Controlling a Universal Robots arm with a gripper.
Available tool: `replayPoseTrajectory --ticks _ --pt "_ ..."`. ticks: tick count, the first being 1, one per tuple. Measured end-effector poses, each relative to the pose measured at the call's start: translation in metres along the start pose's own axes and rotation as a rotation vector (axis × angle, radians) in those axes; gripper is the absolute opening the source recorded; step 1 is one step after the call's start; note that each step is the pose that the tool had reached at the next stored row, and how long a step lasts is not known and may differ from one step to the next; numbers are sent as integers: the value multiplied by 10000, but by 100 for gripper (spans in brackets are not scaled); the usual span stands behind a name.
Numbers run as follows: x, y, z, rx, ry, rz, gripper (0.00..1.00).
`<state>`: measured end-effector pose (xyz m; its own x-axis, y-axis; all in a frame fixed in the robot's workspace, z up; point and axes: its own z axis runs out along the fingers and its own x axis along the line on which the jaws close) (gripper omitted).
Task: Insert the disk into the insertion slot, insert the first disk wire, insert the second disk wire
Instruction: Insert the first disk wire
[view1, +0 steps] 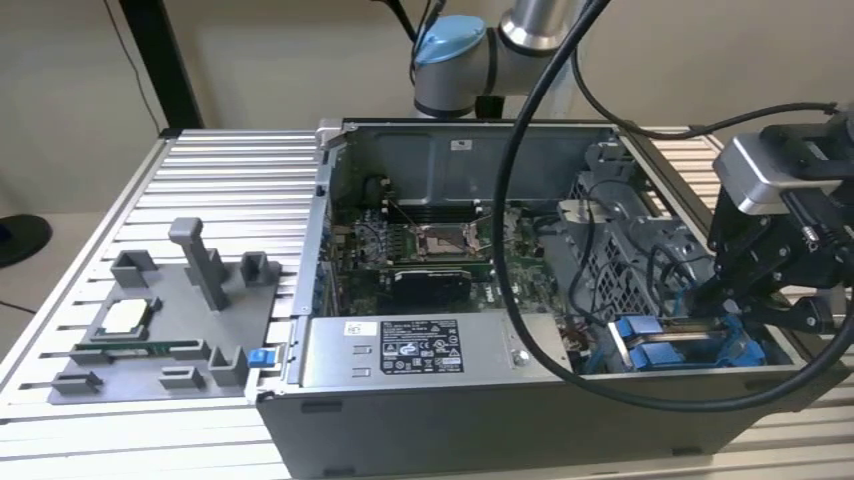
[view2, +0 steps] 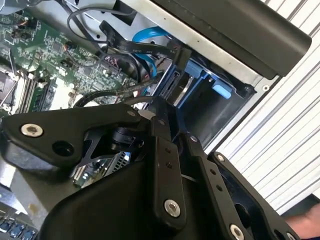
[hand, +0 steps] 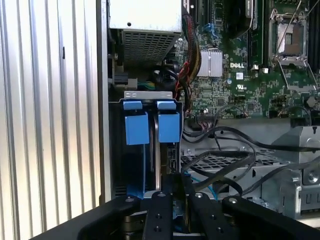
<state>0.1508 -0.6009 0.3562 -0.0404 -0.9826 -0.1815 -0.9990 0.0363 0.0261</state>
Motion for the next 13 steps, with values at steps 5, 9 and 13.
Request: replayPoseTrajectory --ticks 5,9,13 --pt "-8 -1 19 -66 1 11 0" --pt "-33 -10 60 -137 2 23 0" --pt "-38 -73 69 -142 6 -2 0"
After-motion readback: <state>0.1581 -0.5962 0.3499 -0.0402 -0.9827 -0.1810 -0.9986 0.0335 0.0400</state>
